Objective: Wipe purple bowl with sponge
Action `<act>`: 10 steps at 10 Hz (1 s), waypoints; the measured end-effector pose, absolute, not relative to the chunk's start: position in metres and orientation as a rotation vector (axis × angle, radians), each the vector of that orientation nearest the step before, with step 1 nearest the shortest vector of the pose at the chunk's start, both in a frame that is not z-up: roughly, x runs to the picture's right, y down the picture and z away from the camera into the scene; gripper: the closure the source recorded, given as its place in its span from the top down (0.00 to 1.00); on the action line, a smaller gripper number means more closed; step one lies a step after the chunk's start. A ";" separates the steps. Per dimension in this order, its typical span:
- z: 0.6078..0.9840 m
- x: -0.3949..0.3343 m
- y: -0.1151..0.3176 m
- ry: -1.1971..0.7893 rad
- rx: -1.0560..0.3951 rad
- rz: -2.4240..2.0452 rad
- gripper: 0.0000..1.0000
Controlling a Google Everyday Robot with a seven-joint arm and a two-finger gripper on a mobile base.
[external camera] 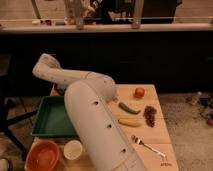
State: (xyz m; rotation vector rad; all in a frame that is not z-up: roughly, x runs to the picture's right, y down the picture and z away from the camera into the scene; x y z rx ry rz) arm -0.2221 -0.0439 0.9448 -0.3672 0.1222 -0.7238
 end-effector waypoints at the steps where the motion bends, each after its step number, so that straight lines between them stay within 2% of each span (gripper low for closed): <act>1: 0.947 -0.221 -0.044 0.115 -0.378 -0.721 0.00; 6: 0.962 -0.212 -0.058 0.074 -0.414 -0.683 0.00; 10: 0.965 -0.215 -0.062 -0.032 -0.453 -0.665 0.00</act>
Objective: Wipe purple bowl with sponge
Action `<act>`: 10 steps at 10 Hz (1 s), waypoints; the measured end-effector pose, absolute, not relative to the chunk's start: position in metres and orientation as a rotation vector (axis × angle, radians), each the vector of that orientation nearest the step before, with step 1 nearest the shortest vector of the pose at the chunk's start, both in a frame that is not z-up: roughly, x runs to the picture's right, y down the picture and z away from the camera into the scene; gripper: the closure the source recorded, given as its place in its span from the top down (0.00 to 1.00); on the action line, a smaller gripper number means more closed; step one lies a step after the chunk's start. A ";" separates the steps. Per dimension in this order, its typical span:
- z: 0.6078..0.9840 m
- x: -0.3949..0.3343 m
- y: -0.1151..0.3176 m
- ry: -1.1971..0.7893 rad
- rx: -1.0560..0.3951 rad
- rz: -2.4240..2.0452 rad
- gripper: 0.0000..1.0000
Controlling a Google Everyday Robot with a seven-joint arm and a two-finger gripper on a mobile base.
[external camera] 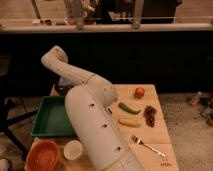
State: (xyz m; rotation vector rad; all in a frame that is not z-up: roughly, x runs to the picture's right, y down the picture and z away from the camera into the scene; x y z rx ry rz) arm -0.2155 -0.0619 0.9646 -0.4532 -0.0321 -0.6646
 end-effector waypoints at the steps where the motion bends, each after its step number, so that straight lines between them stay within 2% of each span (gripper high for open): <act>1: 0.965 -0.215 -0.062 -0.056 -0.462 -0.659 0.00; 6: 0.967 -0.210 -0.060 -0.211 -0.525 -0.619 0.00; 10: 0.969 -0.208 -0.059 -0.251 -0.551 -0.614 0.00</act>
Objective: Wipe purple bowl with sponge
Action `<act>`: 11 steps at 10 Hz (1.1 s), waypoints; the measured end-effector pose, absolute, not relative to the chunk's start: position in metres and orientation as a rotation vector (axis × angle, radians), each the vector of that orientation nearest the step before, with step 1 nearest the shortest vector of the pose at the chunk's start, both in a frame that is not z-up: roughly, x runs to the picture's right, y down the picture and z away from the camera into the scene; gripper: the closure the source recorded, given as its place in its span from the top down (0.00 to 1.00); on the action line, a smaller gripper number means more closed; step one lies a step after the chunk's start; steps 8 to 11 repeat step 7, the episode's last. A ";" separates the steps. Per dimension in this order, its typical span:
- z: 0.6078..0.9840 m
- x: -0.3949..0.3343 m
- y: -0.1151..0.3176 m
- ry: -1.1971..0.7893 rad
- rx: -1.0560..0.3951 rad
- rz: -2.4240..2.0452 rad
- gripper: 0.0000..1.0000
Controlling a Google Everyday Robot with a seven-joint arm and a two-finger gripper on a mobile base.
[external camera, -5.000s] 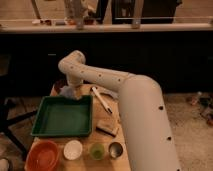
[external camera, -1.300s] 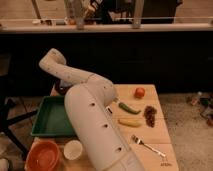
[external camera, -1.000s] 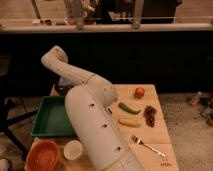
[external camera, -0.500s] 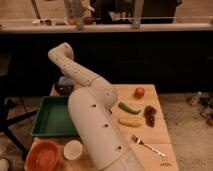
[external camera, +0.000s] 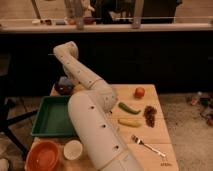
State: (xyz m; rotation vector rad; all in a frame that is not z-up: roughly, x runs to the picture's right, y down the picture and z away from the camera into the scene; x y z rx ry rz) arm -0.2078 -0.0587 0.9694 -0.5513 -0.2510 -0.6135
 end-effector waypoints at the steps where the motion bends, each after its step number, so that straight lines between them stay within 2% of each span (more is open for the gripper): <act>1: 0.969 -0.207 -0.058 -0.252 -0.555 -0.614 0.00; 11: 0.970 -0.213 -0.059 -0.243 -0.565 -0.637 0.00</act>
